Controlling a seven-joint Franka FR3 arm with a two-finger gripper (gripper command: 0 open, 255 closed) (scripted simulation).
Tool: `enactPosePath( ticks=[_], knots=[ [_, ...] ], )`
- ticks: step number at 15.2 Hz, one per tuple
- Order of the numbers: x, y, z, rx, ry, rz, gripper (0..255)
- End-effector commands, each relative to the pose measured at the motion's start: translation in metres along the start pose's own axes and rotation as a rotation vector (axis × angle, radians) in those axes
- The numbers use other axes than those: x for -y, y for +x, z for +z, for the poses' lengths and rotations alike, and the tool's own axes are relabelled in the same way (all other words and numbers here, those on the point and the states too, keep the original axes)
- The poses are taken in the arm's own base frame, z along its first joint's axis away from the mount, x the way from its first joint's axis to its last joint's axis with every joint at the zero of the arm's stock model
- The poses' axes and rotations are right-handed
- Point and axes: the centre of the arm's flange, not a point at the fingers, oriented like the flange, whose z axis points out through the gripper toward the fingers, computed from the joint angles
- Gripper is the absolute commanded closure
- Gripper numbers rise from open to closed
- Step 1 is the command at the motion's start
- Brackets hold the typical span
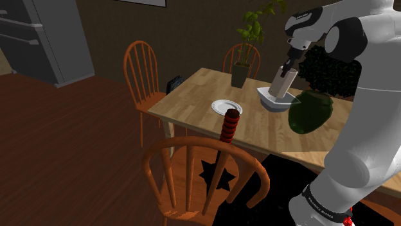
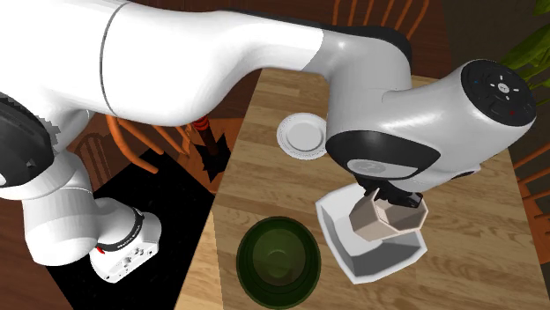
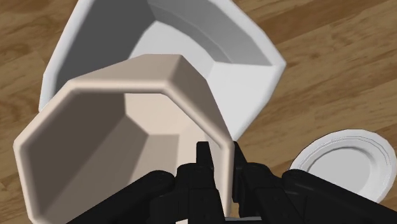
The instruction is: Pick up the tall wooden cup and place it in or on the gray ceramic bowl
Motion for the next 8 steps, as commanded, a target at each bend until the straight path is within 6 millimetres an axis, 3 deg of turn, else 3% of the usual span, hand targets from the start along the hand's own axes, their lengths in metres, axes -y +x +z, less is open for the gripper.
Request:
enactPosePath(
  ticks=[1, 6, 7, 8],
  knots=[
    [-0.0001, 0.0000, 0.0008, -0.001, -0.001, 0.000, 255],
    [-0.0002, 0.0000, 0.0008, -0.001, -0.001, 0.000, 255],
    [-0.0001, 0.0001, 0.0006, -0.001, -0.001, 0.000, 0],
    [0.0000, 0.0000, 0.0006, -0.001, -0.001, 0.000, 0]
  ],
)
